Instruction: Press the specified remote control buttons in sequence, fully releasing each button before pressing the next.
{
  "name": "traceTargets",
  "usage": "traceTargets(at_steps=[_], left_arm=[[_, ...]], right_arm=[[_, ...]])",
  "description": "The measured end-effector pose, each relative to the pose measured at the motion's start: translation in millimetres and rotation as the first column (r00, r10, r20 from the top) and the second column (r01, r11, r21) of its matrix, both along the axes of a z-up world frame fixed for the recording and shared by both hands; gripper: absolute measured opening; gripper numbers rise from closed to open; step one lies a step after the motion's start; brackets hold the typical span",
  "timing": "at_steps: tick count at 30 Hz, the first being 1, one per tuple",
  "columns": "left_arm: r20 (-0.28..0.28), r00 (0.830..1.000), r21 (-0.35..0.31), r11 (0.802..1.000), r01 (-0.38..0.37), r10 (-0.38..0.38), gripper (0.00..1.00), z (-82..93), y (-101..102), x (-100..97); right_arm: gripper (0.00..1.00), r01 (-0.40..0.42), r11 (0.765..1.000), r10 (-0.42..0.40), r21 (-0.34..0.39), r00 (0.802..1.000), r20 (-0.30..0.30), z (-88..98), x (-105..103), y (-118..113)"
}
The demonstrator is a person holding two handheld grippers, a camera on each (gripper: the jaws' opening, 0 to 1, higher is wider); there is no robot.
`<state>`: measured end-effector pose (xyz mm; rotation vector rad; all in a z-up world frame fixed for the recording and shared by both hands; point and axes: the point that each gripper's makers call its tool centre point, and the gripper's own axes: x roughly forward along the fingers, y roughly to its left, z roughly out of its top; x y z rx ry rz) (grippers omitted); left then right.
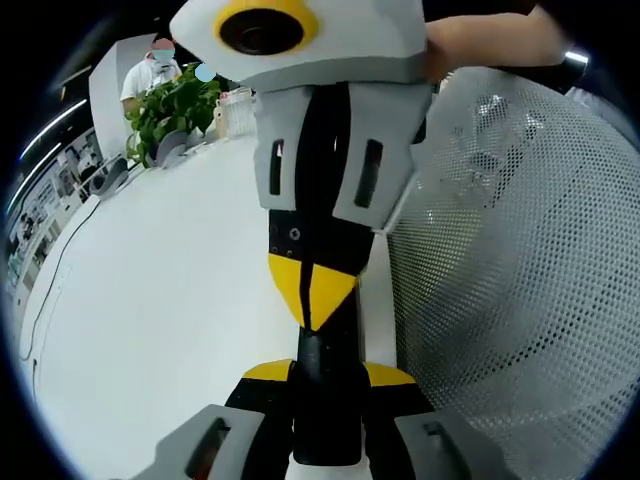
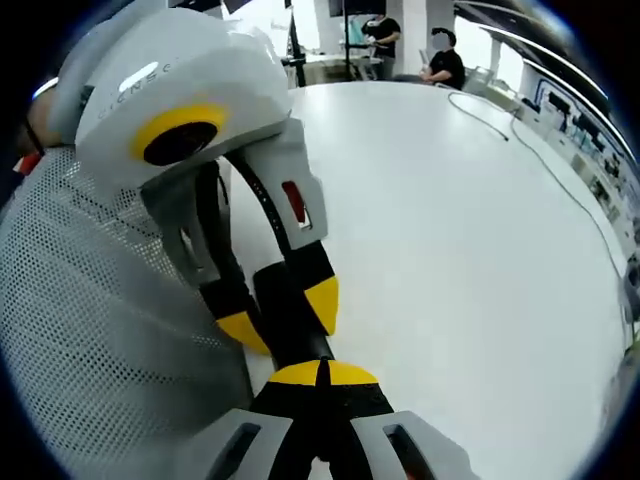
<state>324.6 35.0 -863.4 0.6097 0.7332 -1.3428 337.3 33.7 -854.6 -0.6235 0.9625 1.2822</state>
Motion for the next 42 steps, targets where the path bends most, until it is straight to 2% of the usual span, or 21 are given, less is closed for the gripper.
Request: traceTargets(at_steps=[4,8,13,17,19,20,23,25,28,31,33,34,37,40,42], left_arm=[[0.000,1.000,-0.001,1.000,0.000,0.000,0.25,0.4,0,-0.4],[-0.016,1.000,-0.014,1.000,-0.016,0.016,0.25,0.4,0,0.1],[-0.012,1.000,-0.013,1.000,-0.012,0.012,0.25,-0.1,0,-0.2],[-0.012,1.000,-0.012,1.000,-0.013,0.013,0.25,-0.3,0,0.1],[-0.012,1.000,-0.011,1.000,-0.013,0.013,0.25,0.1,0,0.1],[-0.012,1.000,-0.011,1.000,-0.013,0.013,0.25,0.2,0,0.1],[-0.013,1.000,-0.012,1.000,-0.016,0.016,0.24,0.0,0,0.3],[-0.017,1.000,-0.014,1.000,-0.017,0.017,0.24,0.2,0,0.5],[-0.016,1.000,-0.013,1.000,-0.015,0.015,0.24,0.2,1,0.4],[-0.018,1.000,-0.012,1.000,-0.016,0.016,0.24,0.6,1,0.3],[-0.022,1.000,-0.014,1.000,-0.020,0.019,0.25,0.5,1,0.3],[-0.023,1.000,-0.014,1.000,-0.021,0.021,0.25,0.5,1,0.4],[-0.028,0.999,-0.016,1.000,-0.023,0.023,0.25,0.9,0,0.6],[-0.030,0.999,-0.017,1.000,-0.024,0.023,0.25,1.2,1,0.6],[-0.031,0.999,-0.017,1.000,-0.024,0.024,0.25,1.3,1,0.6]], right_arm=[[0.00,0.007,1.000,-0.007,-0.017,1.000,-0.027,-1.6,1,0],[0.00,0.040,0.998,-0.045,-0.050,0.994,-0.099,-3.6,3,2],[0.00,0.066,0.995,-0.077,-0.076,0.986,-0.147,-5.4,5,5],[0.00,0.097,0.994,-0.102,-0.045,0.983,-0.153,-4.7,4,3],[0.00,0.103,0.995,-0.104,-0.020,0.985,-0.134,-4.0,3,2],[0.00,0.103,0.995,-0.102,0.003,0.990,-0.102,-2.9,3,3],[0.00,0.124,0.992,-0.121,0.026,0.989,-0.089,1.0,-3,0],[0.00,0.138,0.987,-0.131,0.081,0.988,-0.087,7.4,-8,6],[0.00,0.110,0.989,-0.107,0.097,0.994,-0.035,8.8,-10,9],[0.00,0.080,0.993,-0.079,0.081,0.997,-0.013,4.9,-13,13],[0.00,0.030,0.999,-0.031,0.028,0.999,0.032,-0.5,-14,8],[0.00,0.025,0.999,-0.026,0.025,0.999,0.041,-0.5,-13,10],[0.00,-0.051,0.999,0.052,-0.012,0.992,0.111,-1.0,-14,11],[0.00,-0.070,0.997,0.072,-0.023,0.990,0.125,-0.9,-15,12],[0.00,-0.099,0.995,0.103,-0.029,0.983,0.154,-1.2,-14,13]])
